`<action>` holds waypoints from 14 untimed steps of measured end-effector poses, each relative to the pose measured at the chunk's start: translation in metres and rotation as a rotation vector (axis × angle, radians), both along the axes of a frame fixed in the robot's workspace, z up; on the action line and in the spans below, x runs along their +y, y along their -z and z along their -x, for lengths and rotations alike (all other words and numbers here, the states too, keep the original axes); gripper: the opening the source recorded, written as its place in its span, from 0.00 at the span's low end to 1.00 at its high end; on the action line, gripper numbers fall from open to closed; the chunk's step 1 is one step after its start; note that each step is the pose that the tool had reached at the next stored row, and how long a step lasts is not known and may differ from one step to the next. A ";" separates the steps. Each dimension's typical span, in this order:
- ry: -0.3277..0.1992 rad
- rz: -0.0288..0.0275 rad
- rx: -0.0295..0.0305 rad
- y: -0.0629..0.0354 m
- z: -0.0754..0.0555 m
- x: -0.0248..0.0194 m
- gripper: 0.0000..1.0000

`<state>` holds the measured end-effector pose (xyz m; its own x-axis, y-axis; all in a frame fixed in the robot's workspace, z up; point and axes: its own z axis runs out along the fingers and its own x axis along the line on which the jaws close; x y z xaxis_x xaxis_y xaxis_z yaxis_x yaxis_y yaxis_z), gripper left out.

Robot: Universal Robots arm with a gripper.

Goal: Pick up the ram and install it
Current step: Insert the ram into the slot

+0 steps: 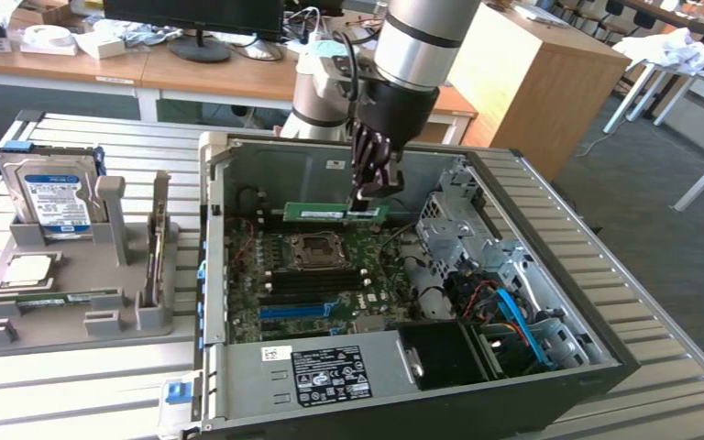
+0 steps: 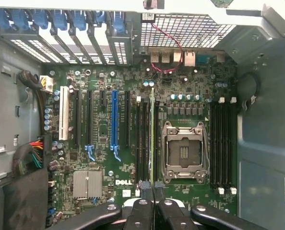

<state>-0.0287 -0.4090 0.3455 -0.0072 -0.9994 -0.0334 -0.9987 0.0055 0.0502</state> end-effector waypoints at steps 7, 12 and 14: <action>0.000 0.0000 0.0000 0.0083 0.000 0.0000 0.12; 0.000 -0.0001 0.0000 0.0139 0.000 0.0000 0.12; 0.000 0.0000 0.0000 0.0162 0.000 0.0000 0.12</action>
